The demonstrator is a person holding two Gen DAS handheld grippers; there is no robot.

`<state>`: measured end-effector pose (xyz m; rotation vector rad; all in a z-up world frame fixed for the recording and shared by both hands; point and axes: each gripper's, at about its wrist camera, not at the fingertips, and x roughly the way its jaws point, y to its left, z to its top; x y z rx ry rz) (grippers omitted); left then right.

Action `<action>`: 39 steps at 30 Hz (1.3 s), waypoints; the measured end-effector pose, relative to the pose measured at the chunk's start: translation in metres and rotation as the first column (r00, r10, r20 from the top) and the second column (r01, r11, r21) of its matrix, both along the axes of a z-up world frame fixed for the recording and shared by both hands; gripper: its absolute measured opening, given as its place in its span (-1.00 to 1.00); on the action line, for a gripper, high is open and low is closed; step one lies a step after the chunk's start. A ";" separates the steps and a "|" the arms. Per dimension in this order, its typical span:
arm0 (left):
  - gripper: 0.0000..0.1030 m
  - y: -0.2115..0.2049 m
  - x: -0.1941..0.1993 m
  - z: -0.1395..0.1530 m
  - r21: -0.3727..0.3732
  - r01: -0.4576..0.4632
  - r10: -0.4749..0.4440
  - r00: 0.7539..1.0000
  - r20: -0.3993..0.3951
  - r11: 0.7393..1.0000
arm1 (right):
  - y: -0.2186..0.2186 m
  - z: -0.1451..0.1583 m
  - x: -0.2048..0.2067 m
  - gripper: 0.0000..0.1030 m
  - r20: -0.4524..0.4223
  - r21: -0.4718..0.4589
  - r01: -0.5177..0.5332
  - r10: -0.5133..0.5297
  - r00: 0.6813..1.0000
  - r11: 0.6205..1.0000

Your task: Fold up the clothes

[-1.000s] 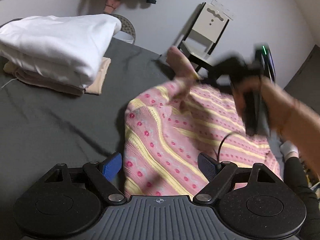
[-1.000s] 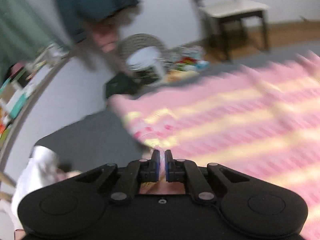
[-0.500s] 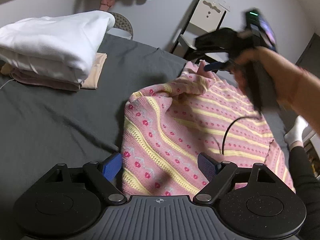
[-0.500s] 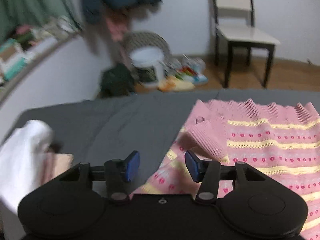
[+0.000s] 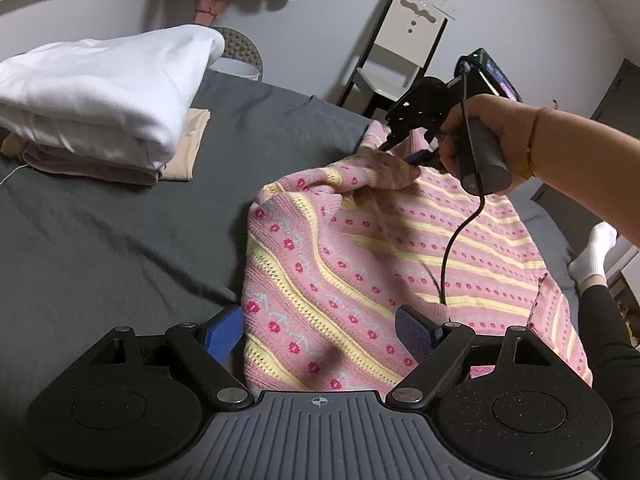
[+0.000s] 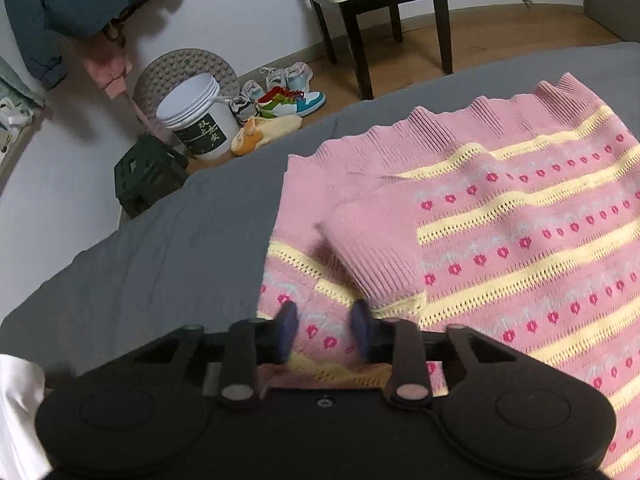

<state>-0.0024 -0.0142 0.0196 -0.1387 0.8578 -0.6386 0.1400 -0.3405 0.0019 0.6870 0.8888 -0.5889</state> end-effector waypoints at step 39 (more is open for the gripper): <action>0.63 -0.010 -0.009 0.002 0.145 0.021 -0.038 0.993 0.116 0.989 | 0.069 0.010 0.197 -0.44 -0.041 -0.141 -0.420 0.418 0.907 0.897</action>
